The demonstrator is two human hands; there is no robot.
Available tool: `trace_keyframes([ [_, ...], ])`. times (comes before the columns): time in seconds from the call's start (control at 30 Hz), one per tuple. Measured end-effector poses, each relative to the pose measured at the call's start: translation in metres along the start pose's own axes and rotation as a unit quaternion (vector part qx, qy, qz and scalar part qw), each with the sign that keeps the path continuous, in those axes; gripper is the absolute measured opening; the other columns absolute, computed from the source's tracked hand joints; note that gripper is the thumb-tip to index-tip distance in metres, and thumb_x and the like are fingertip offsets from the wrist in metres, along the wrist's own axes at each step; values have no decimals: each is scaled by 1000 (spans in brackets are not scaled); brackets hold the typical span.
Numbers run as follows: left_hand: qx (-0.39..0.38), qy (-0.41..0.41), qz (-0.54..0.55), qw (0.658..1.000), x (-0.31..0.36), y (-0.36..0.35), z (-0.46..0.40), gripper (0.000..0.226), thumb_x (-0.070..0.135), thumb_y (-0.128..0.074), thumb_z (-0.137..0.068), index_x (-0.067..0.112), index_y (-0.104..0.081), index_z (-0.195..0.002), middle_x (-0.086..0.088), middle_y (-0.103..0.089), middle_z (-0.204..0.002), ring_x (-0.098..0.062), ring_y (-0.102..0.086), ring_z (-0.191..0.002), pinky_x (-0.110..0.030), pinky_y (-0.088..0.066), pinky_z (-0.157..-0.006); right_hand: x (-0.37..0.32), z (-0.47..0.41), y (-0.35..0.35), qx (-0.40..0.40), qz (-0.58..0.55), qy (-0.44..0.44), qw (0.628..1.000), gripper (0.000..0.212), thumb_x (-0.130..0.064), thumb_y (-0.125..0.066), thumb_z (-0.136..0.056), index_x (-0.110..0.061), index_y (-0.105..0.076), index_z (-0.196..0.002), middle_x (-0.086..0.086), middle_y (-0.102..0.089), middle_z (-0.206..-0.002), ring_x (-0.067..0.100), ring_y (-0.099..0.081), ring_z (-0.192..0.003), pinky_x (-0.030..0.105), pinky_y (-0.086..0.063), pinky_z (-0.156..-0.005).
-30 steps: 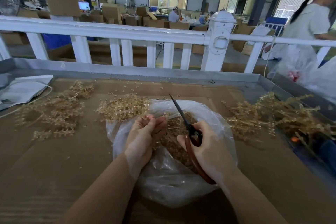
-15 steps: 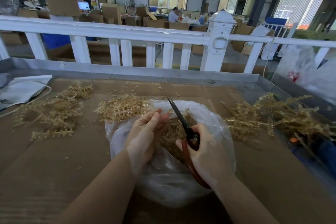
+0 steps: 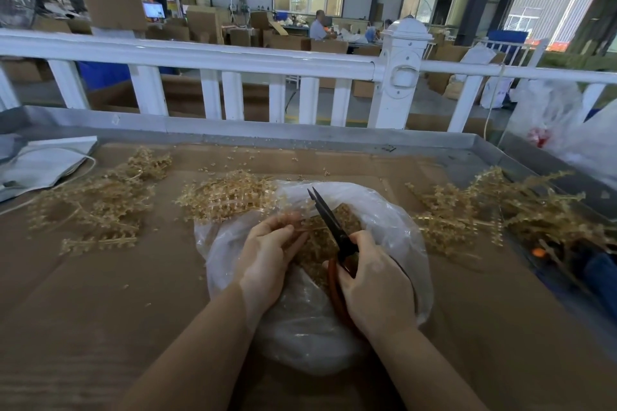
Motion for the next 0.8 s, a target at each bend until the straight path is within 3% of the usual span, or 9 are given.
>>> trace_keyframes([
  [0.2,-11,-21,-19,1000,-1,4,2,24,-2,-48,-94,9,-67,-85,-2,-71,-85,-11,-69,-81,-21,-55,-70,0,3,0,13,6,2,1000,29,-41,-59,-89,-28,-49,-113,-9,-62,-101,8,-58,-94,14,-32,-67],
  [0.4,-24,-19,-6,1000,1,1,6,31,-9,-43,-92,8,-67,-80,1,-70,-72,-10,-66,-73,-20,-56,-67,0,3,-1,19,5,0,1000,30,-41,-59,-89,-27,-49,-114,-8,-62,-101,10,-59,-94,16,-33,-66],
  [0.63,-28,-4,15,999,2,3,7,24,-8,-49,-90,6,-68,-86,3,-72,-76,-6,-68,-70,-20,-56,-78,1,4,-1,25,9,2,1000,31,-42,-58,-89,-28,-49,-115,-9,-62,-101,9,-58,-94,15,-32,-66],
  [0.8,-24,17,32,999,5,1,8,36,-10,-48,-89,6,-72,-67,-4,-71,-70,-11,-67,-61,-30,-55,-80,1,3,-1,27,4,0,1000,30,-40,-60,-88,-28,-50,-113,-9,-62,-98,10,-59,-92,17,-32,-64],
])
Point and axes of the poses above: each hand's wrist, its own z-axis away from the middle knuckle, its own y-axis out of the back of the hand, x = y × z, the point moved 3 cm from there along -z, towards the middle knuckle
